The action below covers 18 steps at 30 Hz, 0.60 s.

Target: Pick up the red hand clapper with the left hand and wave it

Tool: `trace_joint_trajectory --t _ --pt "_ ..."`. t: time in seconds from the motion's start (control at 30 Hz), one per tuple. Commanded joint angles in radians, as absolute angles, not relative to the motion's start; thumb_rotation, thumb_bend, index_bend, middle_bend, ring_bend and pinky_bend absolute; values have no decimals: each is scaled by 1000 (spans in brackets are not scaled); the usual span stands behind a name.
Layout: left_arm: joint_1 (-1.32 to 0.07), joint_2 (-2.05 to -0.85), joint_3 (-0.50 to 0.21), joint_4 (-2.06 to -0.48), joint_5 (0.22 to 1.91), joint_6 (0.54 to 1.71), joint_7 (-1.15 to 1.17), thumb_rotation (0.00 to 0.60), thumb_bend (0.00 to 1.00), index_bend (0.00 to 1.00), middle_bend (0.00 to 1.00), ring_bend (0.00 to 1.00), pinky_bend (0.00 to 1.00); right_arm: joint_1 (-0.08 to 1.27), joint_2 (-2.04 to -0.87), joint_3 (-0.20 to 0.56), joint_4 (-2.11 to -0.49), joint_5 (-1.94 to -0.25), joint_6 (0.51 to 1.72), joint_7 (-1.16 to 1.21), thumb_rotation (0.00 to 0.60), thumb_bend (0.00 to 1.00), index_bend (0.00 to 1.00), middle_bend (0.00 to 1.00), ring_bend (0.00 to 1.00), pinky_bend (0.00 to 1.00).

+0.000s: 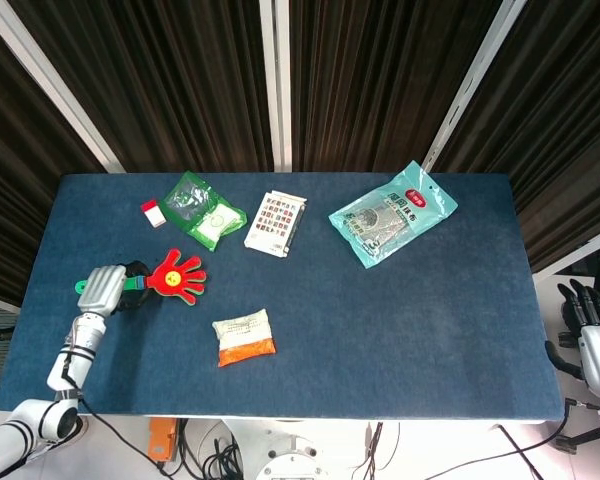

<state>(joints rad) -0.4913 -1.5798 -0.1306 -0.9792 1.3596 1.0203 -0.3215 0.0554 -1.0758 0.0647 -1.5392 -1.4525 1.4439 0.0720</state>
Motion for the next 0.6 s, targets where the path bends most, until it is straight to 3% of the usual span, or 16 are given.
trace_joint_trajectory --t 0.03,0.37,0.6 --pt "-496 -1585 -121 -966 1365 1015 -313 600 402 585 719 703 912 55 -1076 65 -1539 -1452 1444 73 600 258 0 0 0 0" --pt "-501 -1580 -118 -956 1370 1019 -298 600 397 571 909 911 1000 55 -1074 65 -1540 -1452 1442 75 600 257 0 0 0 0" --pt "-502 -1581 -109 -936 1391 1034 -331 600 291 279 955 957 1000 57 -1074 66 -1543 -1453 1441 71 600 258 0 0 0 0"
